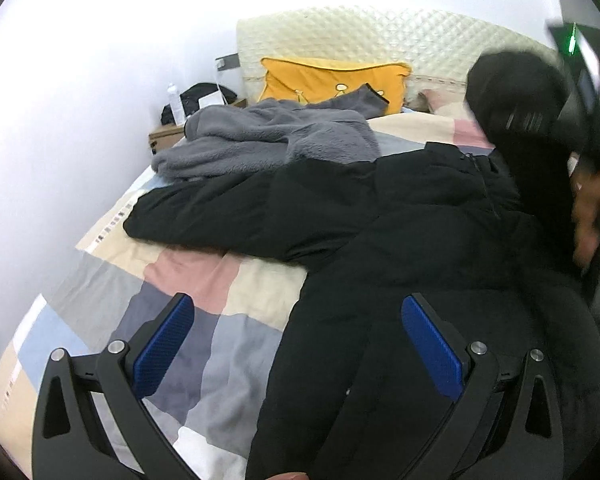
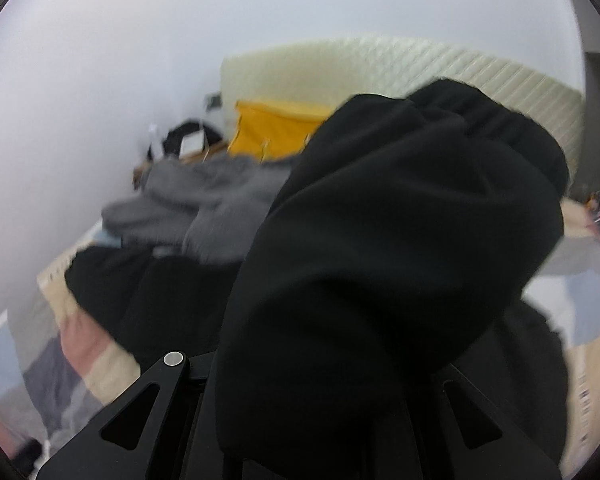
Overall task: Fold large clothes
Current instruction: 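Grasp the sleeve with the right tool and lift it across the jacket body, then lower the sleeve onto the jacket body and open the right tool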
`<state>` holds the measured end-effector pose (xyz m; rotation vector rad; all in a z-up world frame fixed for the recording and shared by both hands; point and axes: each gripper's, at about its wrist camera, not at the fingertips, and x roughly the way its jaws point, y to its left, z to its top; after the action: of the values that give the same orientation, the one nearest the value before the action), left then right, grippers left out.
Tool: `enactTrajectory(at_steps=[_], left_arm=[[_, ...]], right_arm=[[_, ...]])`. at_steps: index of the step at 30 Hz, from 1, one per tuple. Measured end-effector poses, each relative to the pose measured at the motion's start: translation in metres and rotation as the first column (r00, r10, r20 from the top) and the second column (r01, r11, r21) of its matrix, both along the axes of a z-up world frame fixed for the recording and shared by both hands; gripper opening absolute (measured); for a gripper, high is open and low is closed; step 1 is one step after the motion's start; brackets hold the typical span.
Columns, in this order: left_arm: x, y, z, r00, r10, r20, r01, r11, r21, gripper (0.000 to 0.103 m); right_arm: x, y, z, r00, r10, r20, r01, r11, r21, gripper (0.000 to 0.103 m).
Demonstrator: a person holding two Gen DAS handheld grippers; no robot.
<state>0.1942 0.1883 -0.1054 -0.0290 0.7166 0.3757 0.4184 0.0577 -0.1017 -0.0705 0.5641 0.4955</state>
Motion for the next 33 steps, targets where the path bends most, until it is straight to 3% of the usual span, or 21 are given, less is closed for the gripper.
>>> enactTrajectory(at_steps=[3,6,10,13,15,19,20,26,33], left_arm=[[0.000,0.008,-0.002,1.000,0.017,-0.009,-0.018,1.000,-0.017,0.103],[0.001,0.007,-0.005,1.000,0.024,-0.017,-0.024,1.000,0.014,0.103],[0.007,0.007,-0.012,0.999,0.005,-0.043,-0.005,1.000,-0.017,0.103],[0.010,0.003,-0.015,0.999,-0.010,-0.052,0.010,1.000,-0.017,0.103],[0.012,0.001,-0.017,0.998,-0.017,-0.055,0.015,1.000,-0.022,0.103],[0.013,0.002,-0.018,0.998,-0.022,-0.059,0.018,0.998,-0.056,0.103],[0.012,0.001,-0.017,0.998,-0.025,-0.054,0.021,0.998,-0.060,0.103],[0.008,-0.009,-0.013,0.998,-0.058,-0.034,0.056,0.996,-0.074,0.103],[0.004,-0.031,-0.006,0.992,-0.129,0.008,0.129,0.984,-0.122,0.103]], right_arm=[[-0.001,0.025,-0.040,0.998,0.026,-0.050,-0.027,1.000,-0.015,0.010],[-0.004,0.031,-0.080,0.994,0.035,-0.108,-0.039,0.998,-0.039,0.010],[0.000,0.037,-0.105,0.988,0.045,-0.145,-0.055,0.997,-0.061,0.013],[0.001,0.028,-0.102,0.984,0.053,-0.170,-0.058,0.998,-0.027,0.015],[0.001,0.033,-0.102,0.981,0.072,-0.179,-0.073,0.997,0.001,0.022],[-0.012,0.026,-0.089,0.977,0.126,-0.172,-0.119,0.992,0.049,0.053],[-0.015,0.024,-0.086,0.977,0.134,-0.166,-0.127,0.990,0.056,0.056],[-0.039,-0.005,-0.054,0.986,0.129,-0.103,-0.123,0.990,0.064,0.056],[-0.055,-0.090,-0.020,0.999,0.021,-0.024,-0.018,0.994,0.107,0.062]])
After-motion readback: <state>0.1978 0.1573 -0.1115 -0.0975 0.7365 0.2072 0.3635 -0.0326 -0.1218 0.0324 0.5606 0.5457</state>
